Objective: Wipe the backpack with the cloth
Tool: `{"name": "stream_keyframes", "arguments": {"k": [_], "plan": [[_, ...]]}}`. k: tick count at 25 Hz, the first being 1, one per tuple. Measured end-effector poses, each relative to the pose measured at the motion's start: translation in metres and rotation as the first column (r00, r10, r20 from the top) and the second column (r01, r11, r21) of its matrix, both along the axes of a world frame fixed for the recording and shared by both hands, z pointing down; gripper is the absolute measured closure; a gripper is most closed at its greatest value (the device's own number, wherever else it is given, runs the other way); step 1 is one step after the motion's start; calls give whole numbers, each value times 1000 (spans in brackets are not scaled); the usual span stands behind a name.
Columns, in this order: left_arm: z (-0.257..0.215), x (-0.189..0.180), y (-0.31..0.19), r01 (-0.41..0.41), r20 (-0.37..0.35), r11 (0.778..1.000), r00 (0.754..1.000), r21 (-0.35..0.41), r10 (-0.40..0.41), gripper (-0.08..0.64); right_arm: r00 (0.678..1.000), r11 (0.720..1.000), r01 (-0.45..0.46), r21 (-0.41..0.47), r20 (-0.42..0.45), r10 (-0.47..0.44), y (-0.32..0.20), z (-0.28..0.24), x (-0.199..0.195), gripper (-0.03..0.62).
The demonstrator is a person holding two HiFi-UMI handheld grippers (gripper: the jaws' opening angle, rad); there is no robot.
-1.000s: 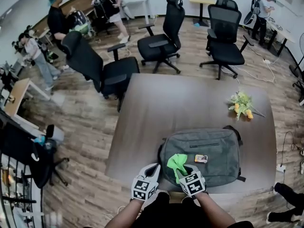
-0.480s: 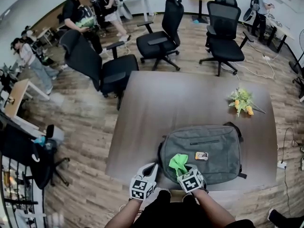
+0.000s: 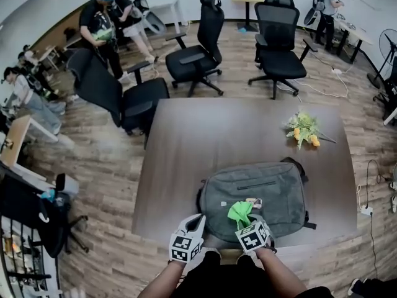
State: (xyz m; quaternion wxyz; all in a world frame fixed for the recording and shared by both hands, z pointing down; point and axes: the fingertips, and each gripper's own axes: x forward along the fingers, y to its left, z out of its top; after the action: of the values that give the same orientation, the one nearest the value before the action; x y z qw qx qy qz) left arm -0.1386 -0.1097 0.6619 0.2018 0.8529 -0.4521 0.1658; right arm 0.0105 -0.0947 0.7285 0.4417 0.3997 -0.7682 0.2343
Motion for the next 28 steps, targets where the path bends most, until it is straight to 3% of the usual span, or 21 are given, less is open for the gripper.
{"name": "stream_keyframes", "arguments": {"k": [15, 23, 28], "plan": [[-7, 29, -8, -53, 3, 998, 999, 25, 53, 545, 983, 990, -134, 40, -120, 138, -3, -14, 99, 483], [-10, 42, -12, -63, -4, 997, 998, 40, 63, 545, 961, 974, -211, 76, -167, 221, -2, -27, 148, 483], [-10, 50, -13, -65, -9, 997, 998, 41, 65, 545, 942, 969, -215, 123, -236, 239, -5, -33, 177, 482]]}}
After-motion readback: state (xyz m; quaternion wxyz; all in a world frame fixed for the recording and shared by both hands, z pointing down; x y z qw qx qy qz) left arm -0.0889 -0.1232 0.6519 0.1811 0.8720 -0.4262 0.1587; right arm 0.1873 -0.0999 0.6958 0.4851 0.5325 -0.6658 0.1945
